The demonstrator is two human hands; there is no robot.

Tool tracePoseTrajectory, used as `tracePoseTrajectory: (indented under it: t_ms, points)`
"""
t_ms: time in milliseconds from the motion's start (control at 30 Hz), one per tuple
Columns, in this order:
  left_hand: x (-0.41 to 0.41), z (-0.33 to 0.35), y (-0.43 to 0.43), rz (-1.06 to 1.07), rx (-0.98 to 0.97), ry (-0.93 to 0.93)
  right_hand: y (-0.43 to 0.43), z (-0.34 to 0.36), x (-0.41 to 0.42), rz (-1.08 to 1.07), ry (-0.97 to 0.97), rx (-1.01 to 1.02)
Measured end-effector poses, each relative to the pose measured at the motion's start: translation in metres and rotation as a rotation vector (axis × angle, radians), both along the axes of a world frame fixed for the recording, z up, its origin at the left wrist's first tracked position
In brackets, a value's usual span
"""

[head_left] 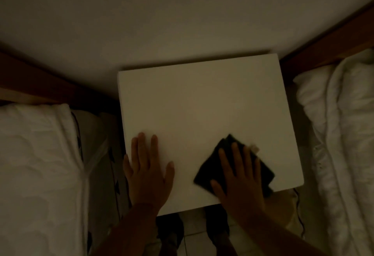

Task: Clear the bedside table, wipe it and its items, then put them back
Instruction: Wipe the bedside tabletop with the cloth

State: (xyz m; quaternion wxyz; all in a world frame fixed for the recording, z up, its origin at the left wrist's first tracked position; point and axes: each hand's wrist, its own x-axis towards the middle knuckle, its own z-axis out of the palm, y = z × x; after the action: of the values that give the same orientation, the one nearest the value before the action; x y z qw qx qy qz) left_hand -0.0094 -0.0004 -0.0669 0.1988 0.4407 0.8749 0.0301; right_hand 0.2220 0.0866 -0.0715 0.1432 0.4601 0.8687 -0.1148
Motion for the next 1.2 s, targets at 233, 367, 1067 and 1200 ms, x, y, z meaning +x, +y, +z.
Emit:
tracePoseTrajectory:
  t_ms: [233, 367, 1067, 1200]
  points:
    - [-0.002, 0.000, -0.002, -0.004, 0.038, -0.036, -0.018, -0.001, -0.115, 0.125, 0.198, -0.049]
    - [-0.001, 0.000, 0.000, 0.095, 0.088, -0.043, 0.039, -0.008, -0.176, 0.247, 0.250, -0.028]
    - [0.003, -0.006, 0.000, 0.072, 0.045, 0.062, 0.045, 0.005, 0.015, -0.143, 0.102, 0.001]
    - [0.001, 0.003, -0.001, 0.077, 0.145, -0.010, -0.015, 0.011, -0.017, 0.158, 0.256, -0.097]
